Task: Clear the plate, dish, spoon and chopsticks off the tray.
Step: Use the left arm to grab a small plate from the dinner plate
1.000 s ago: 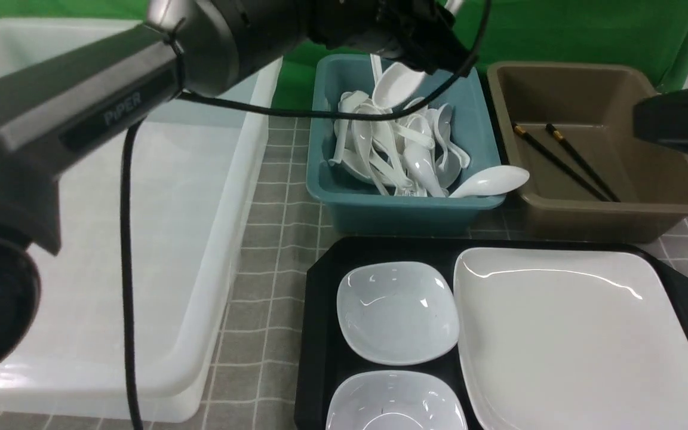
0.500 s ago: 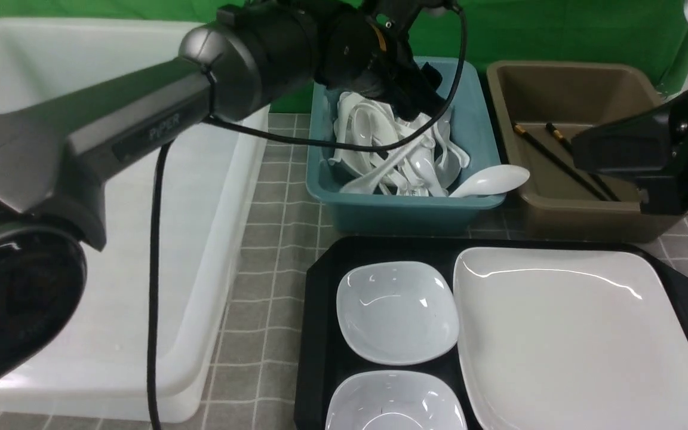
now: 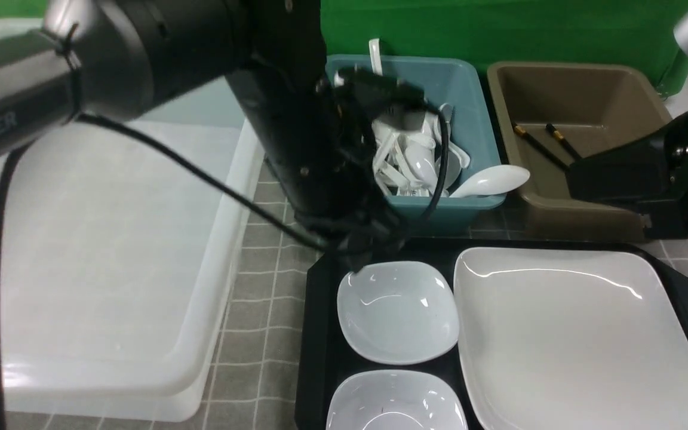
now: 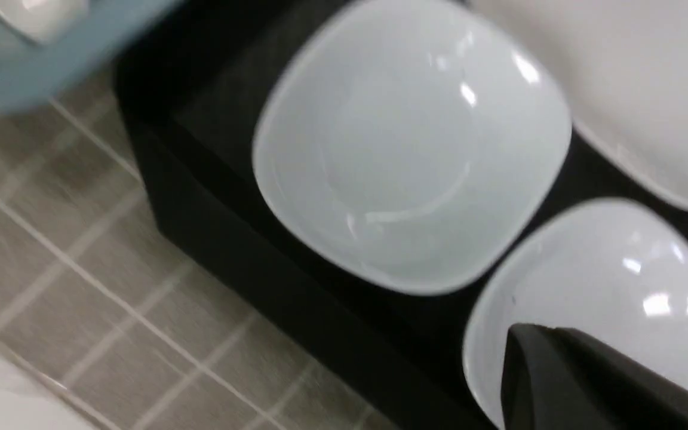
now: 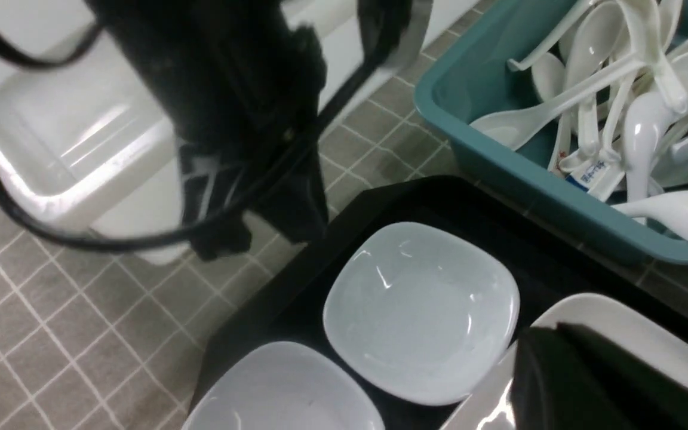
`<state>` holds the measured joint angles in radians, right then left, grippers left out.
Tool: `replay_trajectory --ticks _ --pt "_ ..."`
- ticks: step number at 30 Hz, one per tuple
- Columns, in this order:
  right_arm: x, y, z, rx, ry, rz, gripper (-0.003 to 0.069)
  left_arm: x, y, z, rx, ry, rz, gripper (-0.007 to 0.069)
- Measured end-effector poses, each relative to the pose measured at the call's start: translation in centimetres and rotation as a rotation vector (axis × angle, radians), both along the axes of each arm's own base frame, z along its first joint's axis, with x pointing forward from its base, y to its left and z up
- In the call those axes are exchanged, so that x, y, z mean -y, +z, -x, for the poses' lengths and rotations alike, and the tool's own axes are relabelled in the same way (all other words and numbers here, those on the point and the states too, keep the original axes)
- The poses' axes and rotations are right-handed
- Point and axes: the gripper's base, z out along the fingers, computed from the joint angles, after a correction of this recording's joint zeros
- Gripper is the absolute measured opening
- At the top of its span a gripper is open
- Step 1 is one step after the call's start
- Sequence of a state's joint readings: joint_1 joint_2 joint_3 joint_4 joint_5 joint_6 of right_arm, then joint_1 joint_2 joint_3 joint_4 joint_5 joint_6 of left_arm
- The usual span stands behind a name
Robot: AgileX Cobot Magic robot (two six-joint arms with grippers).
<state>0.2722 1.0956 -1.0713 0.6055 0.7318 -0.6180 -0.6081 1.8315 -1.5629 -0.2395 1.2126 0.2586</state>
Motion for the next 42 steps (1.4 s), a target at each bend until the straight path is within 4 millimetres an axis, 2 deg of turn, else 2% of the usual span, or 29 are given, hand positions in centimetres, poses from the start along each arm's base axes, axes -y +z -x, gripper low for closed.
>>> replay_trajectory --ticks 2,3,5,8,12,13,14,17,20,25,28,29,32,35,36,40,42 --pt "0.0 -0.1 0.1 -0.009 0.007 0.003 0.0037 0.0 -1.1 0.5 -0.025 -0.004 -0.018 0.0014" --pt "0.0 -0.2 0.2 -0.023 0.017 0.008 0.0037 0.1 -2.8 1.0 -0.042 -0.005 -0.030 0.0027" --pt "-0.1 -0.4 0.4 -0.042 0.028 0.013 0.0037 0.3 -3.9 1.2 -0.031 -0.006 -0.027 0.0058" --pt "-0.1 -0.7 0.6 -0.073 0.047 0.024 0.0037 0.7 -5.2 1.6 0.009 -0.048 -0.016 0.0149" --pt "-0.1 -0.8 0.8 -0.087 0.058 0.030 0.0038 1.5 -6.6 2.2 0.032 -0.146 -0.031 0.0330" --pt "-0.1 -0.8 0.8 -0.087 0.059 0.030 0.0038 1.6 -6.8 2.3 0.032 -0.155 -0.034 0.0348" --pt "-0.1 -0.8 0.8 -0.088 0.062 0.032 0.0038 1.9 -7.3 2.2 0.041 -0.165 -0.036 0.0421" --pt "-0.1 -0.8 0.8 -0.087 0.063 0.033 0.0038 2.0 -8.3 1.8 0.037 -0.163 -0.057 0.0493" --pt "-0.1 -0.8 0.8 -0.083 0.067 0.036 0.0038 2.0 -9.5 1.6 0.019 -0.165 -0.090 0.0519" --pt "-0.1 -0.8 0.8 -0.076 0.076 0.043 0.0038 2.4 -10.9 1.7 -0.020 -0.159 -0.097 0.0510" --pt "-0.1 -0.8 0.8 -0.075 0.077 0.044 0.0039 2.4 -11.0 2.0 -0.064 -0.150 -0.096 0.0445" --pt "-0.1 -0.8 0.8 -0.075 0.077 0.044 0.0039 2.4 -11.0 2.0 -0.067 -0.150 -0.097 0.0445" --pt "-0.1 -0.8 0.8 -0.075 0.077 0.044 0.0045 2.2 -11.1 2.4 -0.121 -0.154 -0.116 0.0283" --pt "-0.1 -0.8 0.8 -0.074 0.078 0.045 0.0048 2.2 -11.1 2.6 -0.141 -0.144 -0.124 0.0162" --pt "-0.1 -0.8 0.8 -0.074 0.078 0.045 0.0050 2.1 -10.8 2.5 -0.143 -0.128 -0.113 0.0139" --pt "-0.1 -0.8 0.8 -0.074 0.078 0.045 0.0052 2.0 -9.7 2.7 -0.137 -0.109 -0.099 0.0123" --pt "-0.1 -0.8 0.8 -0.074 0.078 0.045 0.0052 1.8 -8.6 2.8 -0.130 -0.093 -0.091 0.0097"
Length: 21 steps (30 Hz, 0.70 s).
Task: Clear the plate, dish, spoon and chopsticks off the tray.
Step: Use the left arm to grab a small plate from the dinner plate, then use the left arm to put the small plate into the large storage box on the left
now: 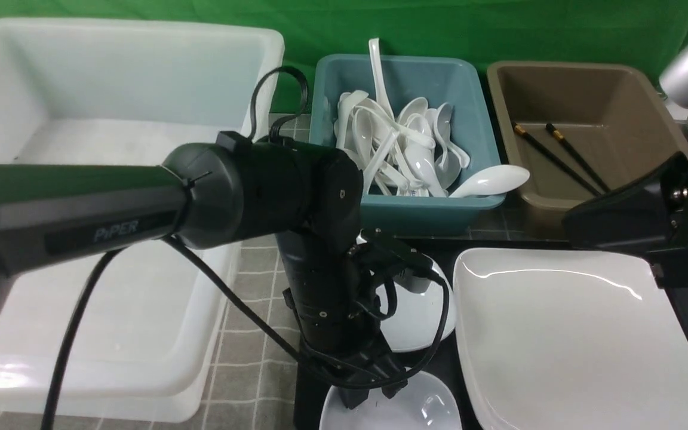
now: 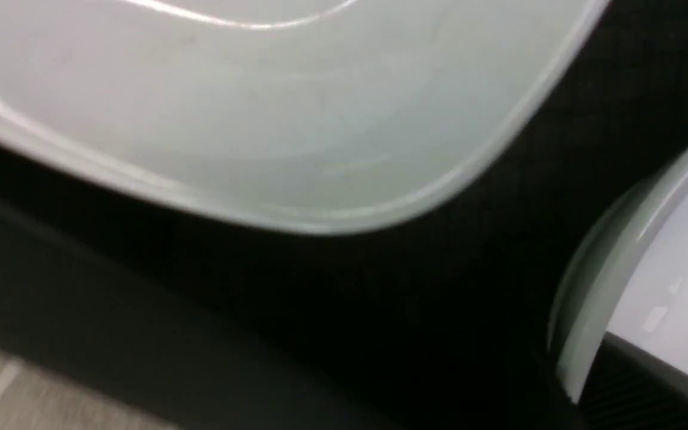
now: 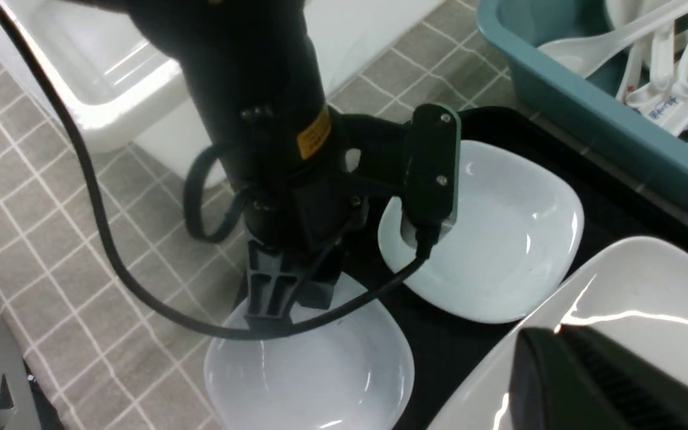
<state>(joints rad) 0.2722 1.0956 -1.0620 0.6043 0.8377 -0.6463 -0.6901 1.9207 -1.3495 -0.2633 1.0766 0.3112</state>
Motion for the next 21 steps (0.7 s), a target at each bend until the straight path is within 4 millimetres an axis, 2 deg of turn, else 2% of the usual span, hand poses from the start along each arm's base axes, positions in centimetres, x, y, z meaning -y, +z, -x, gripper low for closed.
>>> replay_trajectory --ticks 1,4,8,9,11,13,14,15,16,17,20,21 --pt "0.0 0.0 0.0 0.000 0.000 0.000 0.0054 -0.1 0.5 0.0 0.007 0.005 0.006 0.0084" --pt "0.0 0.0 0.0 0.004 0.005 -0.004 0.0054 -0.6 4.6 -0.1 0.071 0.047 0.066 0.0034" --pt "-0.3 1.6 0.0 0.055 0.030 -0.039 0.0053 -2.9 12.1 -1.4 0.183 0.199 0.274 0.0032" --pt "-0.4 2.0 0.1 0.071 0.036 -0.046 0.0051 -3.4 13.2 -1.6 0.198 0.221 0.306 0.0032" --pt "-0.7 3.7 0.2 0.130 0.063 -0.062 0.0038 -5.8 16.3 -2.4 0.252 0.301 0.388 0.0032" --pt "-1.8 5.6 0.3 0.190 0.117 -0.081 0.0024 -9.2 18.9 -3.2 0.305 0.406 0.451 0.0032" --pt "-2.5 6.3 0.3 0.208 0.149 -0.090 0.0023 -10.7 19.4 -3.5 0.321 0.447 0.461 0.0032" --pt "-3.5 7.0 0.4 0.225 0.196 -0.097 0.0023 -13.5 20.1 -4.1 0.346 0.524 0.470 0.0032" --pt "-4.4 7.2 0.3 0.226 0.227 -0.093 0.0023 -14.7 20.3 -4.3 0.355 0.560 0.472 0.0032" --pt "-5.2 7.5 0.4 0.231 0.255 -0.085 0.0023 -16.8 20.3 -4.6 0.367 0.617 0.475 0.0032" --pt "-8.2 6.9 -0.2 0.190 0.308 -0.028 0.0023 -22.4 19.3 -5.2 0.361 0.783 0.497 0.0032" --pt "-10.1 6.2 -0.6 0.166 0.319 0.017 0.0023 -24.6 18.4 -5.3 0.346 0.849 0.508 0.0032"
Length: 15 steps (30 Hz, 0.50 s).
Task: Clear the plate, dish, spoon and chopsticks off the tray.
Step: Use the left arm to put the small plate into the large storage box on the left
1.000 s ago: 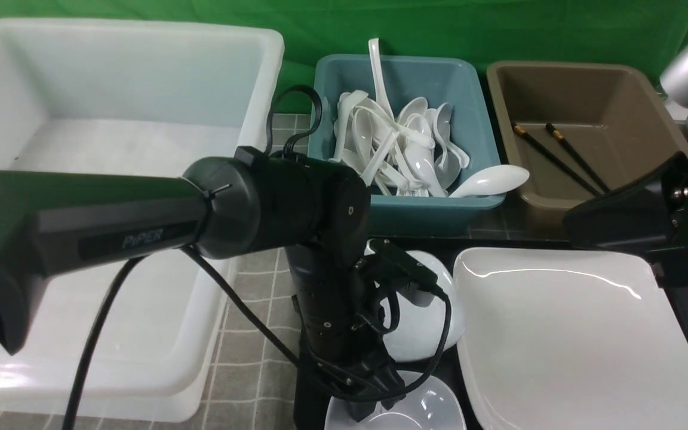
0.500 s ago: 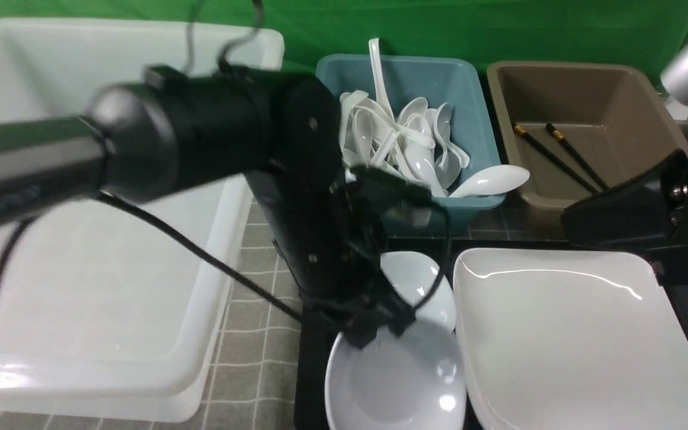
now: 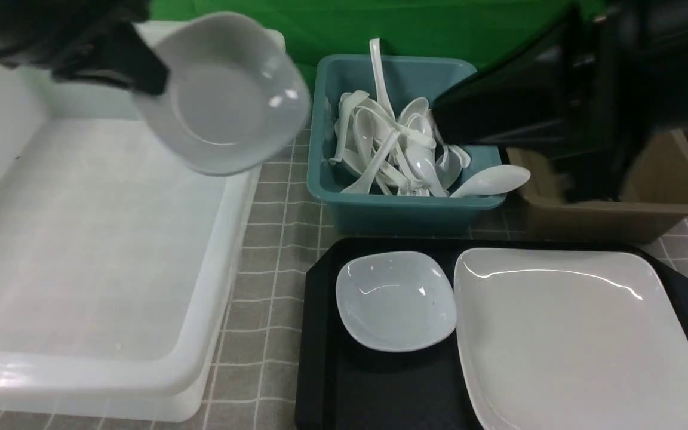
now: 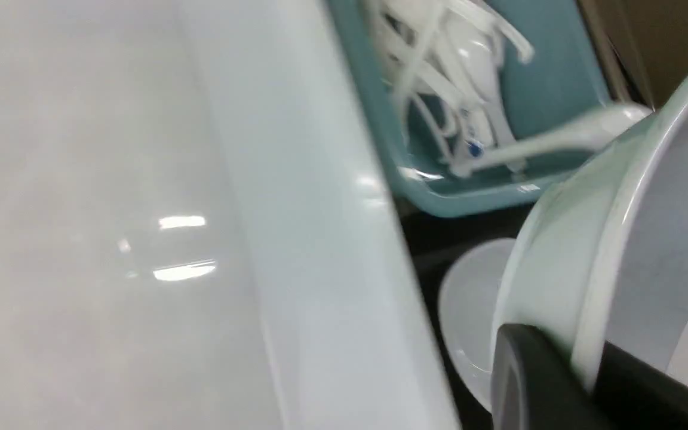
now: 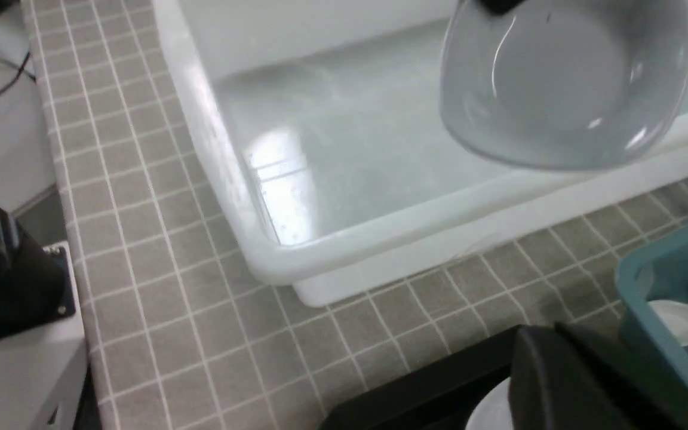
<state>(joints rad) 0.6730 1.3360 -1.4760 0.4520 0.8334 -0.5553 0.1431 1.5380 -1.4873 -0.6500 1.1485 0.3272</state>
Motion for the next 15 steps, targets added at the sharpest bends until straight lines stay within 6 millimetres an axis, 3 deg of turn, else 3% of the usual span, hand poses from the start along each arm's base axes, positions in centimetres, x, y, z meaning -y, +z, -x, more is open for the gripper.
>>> replay_trajectory --ticks 4,6,12,15 --pt "-3.1 -1.2 -0.9 -0.021 0.009 0.059 0.0023 -4.5 -3.5 0.5 -0.066 0.142 0.036 0.0032" --pt "-5.0 -1.8 -1.3 -0.030 0.028 0.079 0.0023 -5.8 -6.8 1.3 -0.131 0.217 0.045 0.0032" --pt "-7.3 -3.5 -2.2 -0.067 0.045 0.107 0.0023 -5.7 -13.4 3.6 -0.286 0.291 0.059 0.0032" --pt "-7.5 -3.7 -2.4 -0.070 0.042 0.108 0.0023 -5.5 -14.7 4.3 -0.319 0.308 0.058 0.0046"
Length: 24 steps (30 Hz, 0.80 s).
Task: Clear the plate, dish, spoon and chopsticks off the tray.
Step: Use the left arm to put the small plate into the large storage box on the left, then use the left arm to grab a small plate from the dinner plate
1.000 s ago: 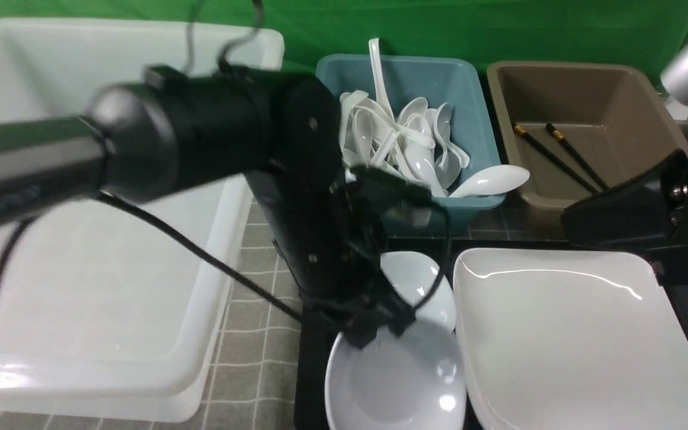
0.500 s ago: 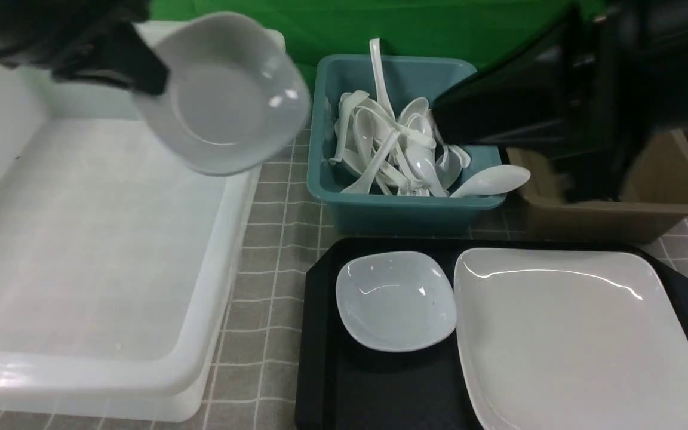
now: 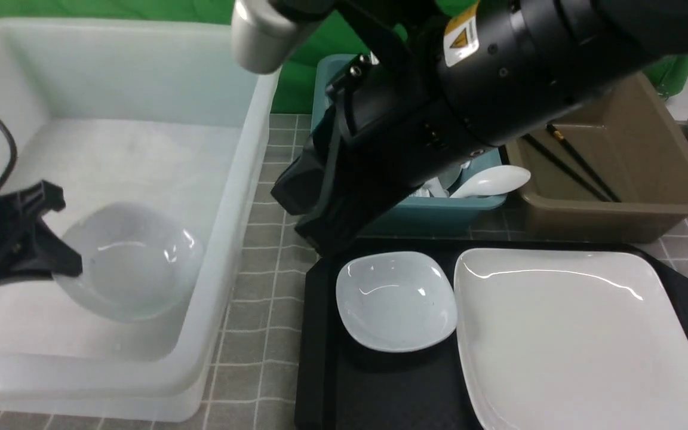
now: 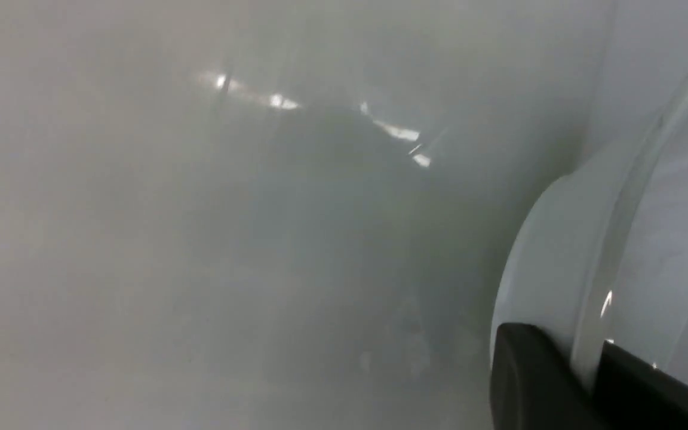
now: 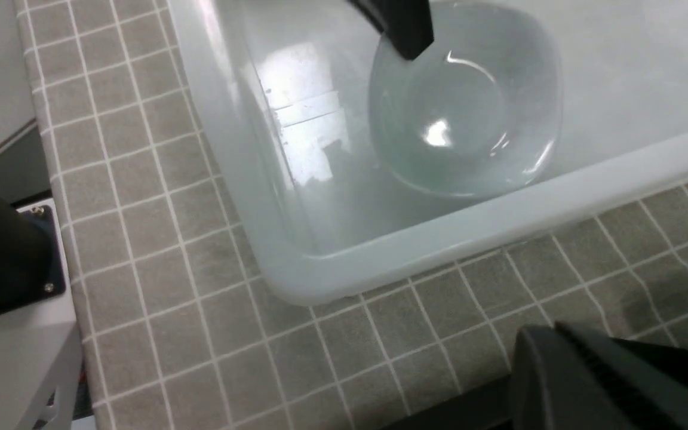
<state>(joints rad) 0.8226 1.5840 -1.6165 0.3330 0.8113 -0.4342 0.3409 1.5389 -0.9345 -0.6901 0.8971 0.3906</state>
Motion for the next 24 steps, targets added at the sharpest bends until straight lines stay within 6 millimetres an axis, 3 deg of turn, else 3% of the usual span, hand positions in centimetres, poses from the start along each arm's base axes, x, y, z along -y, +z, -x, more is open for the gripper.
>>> replay_trajectory --ticks 4,8,11,14,18,19,22,24 --pt "-0.1 0.2 -0.1 0.005 -0.002 -0.007 0.0023 -0.1 -1.4 0.7 -0.026 0.020 -0.031 0.0150" --pt "-0.1 0.2 -0.1 0.006 -0.002 -0.008 0.0023 -0.1 -1.5 0.9 -0.050 0.011 -0.038 0.0328" --pt "0.1 0.1 0.0 0.003 -0.001 0.014 0.0023 0.1 -0.2 0.9 -0.090 -0.056 -0.003 0.0444" --pt "0.8 0.2 -0.1 0.003 -0.055 0.058 0.0023 0.0 2.3 0.6 -0.095 -0.062 -0.015 0.0477" --pt "3.0 1.2 -0.1 0.032 -0.138 0.117 0.0026 0.2 6.1 0.5 -0.029 -0.053 -0.096 0.0425" --pt "4.8 1.9 -0.1 0.047 -0.183 0.159 0.0027 1.3 8.1 0.4 0.036 -0.084 -0.129 0.0332" --pt "8.3 2.9 -0.2 0.036 -0.274 0.204 0.0027 6.0 11.2 0.1 0.167 -0.233 -0.154 0.0122" --pt "10.6 2.7 -0.5 0.011 -0.340 0.234 0.0027 9.5 12.4 0.0 0.233 -0.344 -0.154 0.0052"
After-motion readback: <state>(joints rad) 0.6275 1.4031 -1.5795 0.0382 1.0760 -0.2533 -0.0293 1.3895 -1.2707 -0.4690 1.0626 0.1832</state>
